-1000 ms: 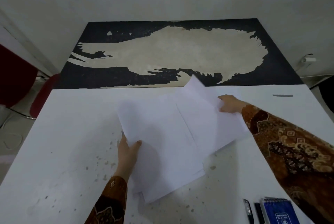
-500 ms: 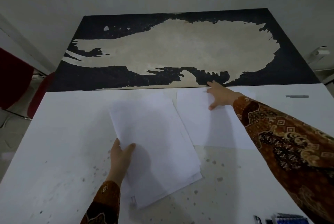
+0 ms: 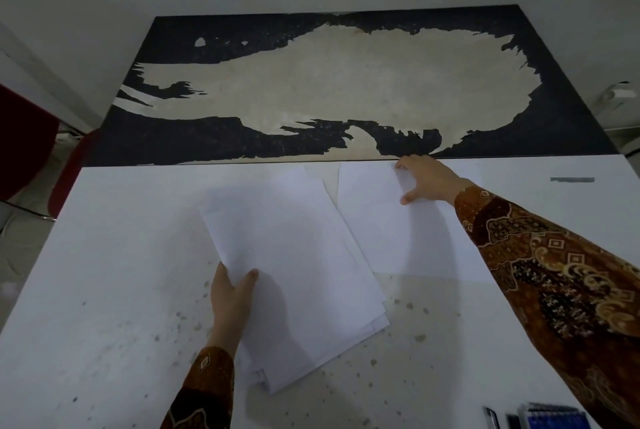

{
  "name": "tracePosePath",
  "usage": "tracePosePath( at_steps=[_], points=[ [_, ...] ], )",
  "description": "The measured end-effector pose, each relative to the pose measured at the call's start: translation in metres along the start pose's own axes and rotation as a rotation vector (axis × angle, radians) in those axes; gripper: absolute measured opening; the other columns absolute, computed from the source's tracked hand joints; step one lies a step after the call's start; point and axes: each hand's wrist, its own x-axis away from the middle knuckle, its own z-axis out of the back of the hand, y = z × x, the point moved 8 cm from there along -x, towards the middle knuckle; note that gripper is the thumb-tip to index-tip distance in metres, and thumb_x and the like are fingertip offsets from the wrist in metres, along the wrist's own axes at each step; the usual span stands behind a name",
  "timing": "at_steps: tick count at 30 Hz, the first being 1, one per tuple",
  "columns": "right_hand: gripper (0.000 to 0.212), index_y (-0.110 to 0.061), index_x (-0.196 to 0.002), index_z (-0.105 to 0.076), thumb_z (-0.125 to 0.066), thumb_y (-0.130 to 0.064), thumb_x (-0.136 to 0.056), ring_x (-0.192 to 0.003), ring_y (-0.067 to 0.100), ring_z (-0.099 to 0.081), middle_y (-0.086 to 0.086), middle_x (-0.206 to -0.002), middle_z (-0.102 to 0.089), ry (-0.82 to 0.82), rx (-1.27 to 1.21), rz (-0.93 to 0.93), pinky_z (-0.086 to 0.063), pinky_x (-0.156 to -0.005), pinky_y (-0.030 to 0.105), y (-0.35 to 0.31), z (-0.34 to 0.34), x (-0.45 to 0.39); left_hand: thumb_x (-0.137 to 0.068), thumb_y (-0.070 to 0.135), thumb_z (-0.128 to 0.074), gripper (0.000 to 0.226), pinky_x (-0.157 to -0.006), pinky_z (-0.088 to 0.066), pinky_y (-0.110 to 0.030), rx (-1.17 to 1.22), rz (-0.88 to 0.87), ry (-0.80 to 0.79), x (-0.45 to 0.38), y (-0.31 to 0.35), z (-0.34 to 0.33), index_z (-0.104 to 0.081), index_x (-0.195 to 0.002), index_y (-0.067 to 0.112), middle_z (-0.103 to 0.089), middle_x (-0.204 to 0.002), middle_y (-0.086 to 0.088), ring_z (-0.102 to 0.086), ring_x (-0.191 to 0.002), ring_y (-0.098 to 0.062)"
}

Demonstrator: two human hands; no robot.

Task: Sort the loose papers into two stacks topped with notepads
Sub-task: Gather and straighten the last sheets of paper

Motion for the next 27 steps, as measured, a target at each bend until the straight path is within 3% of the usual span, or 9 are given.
tracePosePath(
  at_steps=[6, 9, 13, 16, 19, 21, 24, 27],
  points=[
    [0.089, -0.019, -0.138, -0.039, -0.080, -0.048, -0.065, -0.122, 0.026, -0.043, 0.007, -0.133, -0.046, -0.017, 0.126, -0.011, -0.035, -0.103, 0.041, 0.000, 0.003, -0.003, -0.085, 0.012, -0.066, 0.046, -0.088, -0.051, -0.045, -0.006, 0.003, 0.006, -0.001, -0.002, 0.000, -0.052, -0.129, 0.010, -0.063, -0.118, -0.011, -0.060, -0.102, -0.031],
    [0.087, -0.016, -0.132, -0.044, -0.081, -0.051, -0.061, -0.117, 0.025, -0.043, 0.007, -0.128, -0.044, -0.061, 0.116, -0.057, -0.042, -0.099, 0.039, 0.007, 0.003, -0.004, -0.083, 0.017, -0.069, 0.048, -0.088, -0.051, -0.045, 0.002, -0.003, -0.007, -0.002, -0.002, -0.001, -0.052, -0.128, 0.012, -0.063, -0.116, -0.007, -0.060, -0.101, -0.029],
    [0.075, -0.018, -0.119, -0.046, -0.084, -0.045, -0.060, -0.099, 0.020, -0.052, 0.002, -0.116, -0.053, -0.161, 0.035, -0.117, -0.047, -0.091, 0.037, 0.018, 0.005, -0.002, -0.083, 0.020, -0.068, 0.050, -0.089, -0.052, -0.048, 0.003, -0.013, -0.018, -0.002, -0.003, 0.000, -0.051, -0.129, 0.012, -0.062, -0.115, -0.007, -0.060, -0.101, -0.030],
    [0.063, -0.016, -0.118, -0.050, -0.082, -0.037, -0.068, -0.099, 0.021, -0.052, -0.001, -0.109, -0.053, -0.202, -0.014, -0.125, -0.045, -0.092, 0.035, 0.020, 0.017, 0.005, -0.080, 0.023, -0.067, 0.051, -0.088, -0.051, -0.046, 0.005, -0.017, -0.021, -0.004, -0.004, -0.001, -0.051, -0.128, 0.013, -0.061, -0.112, -0.004, -0.060, -0.101, -0.031],
    [0.028, -0.018, -0.085, -0.057, -0.078, -0.030, -0.073, -0.081, 0.019, -0.052, 0.004, -0.095, -0.059, -0.184, -0.053, -0.057, -0.040, -0.072, 0.030, 0.015, 0.042, 0.015, -0.085, 0.012, -0.066, 0.046, -0.089, -0.051, -0.049, 0.016, -0.002, -0.024, -0.001, -0.006, -0.002, -0.050, -0.128, 0.009, -0.061, -0.116, -0.009, -0.060, -0.103, -0.033],
    [0.027, -0.016, -0.071, -0.055, -0.079, -0.028, -0.072, -0.069, 0.019, -0.048, 0.003, -0.077, -0.056, -0.140, -0.073, -0.042, -0.034, -0.060, 0.028, 0.012, 0.064, 0.029, -0.085, 0.010, -0.065, 0.047, -0.089, -0.051, -0.049, 0.013, 0.000, -0.029, 0.006, -0.005, -0.002, -0.050, -0.130, 0.006, -0.060, -0.119, -0.013, -0.059, -0.105, -0.035],
    [0.026, -0.008, -0.078, -0.067, -0.081, -0.027, -0.071, -0.065, 0.020, -0.052, 0.001, -0.069, -0.057, -0.058, -0.085, -0.037, -0.038, -0.059, 0.028, 0.003, 0.096, 0.050, -0.086, 0.008, -0.065, 0.048, -0.088, -0.051, -0.047, 0.011, -0.007, -0.044, 0.020, -0.005, -0.005, -0.048, -0.131, 0.004, -0.058, -0.121, -0.015, -0.058, -0.106, -0.036],
    [0.026, -0.010, -0.085, -0.071, -0.080, -0.030, -0.071, -0.069, 0.019, -0.060, 0.003, -0.076, -0.067, -0.012, -0.076, -0.001, -0.048, -0.067, 0.030, -0.017, 0.124, 0.075, -0.087, 0.007, -0.063, 0.049, -0.088, -0.052, -0.045, 0.042, 0.011, -0.080, 0.039, -0.007, -0.010, -0.047, -0.133, 0.003, -0.059, -0.119, -0.013, -0.059, -0.105, -0.034]
  ],
)
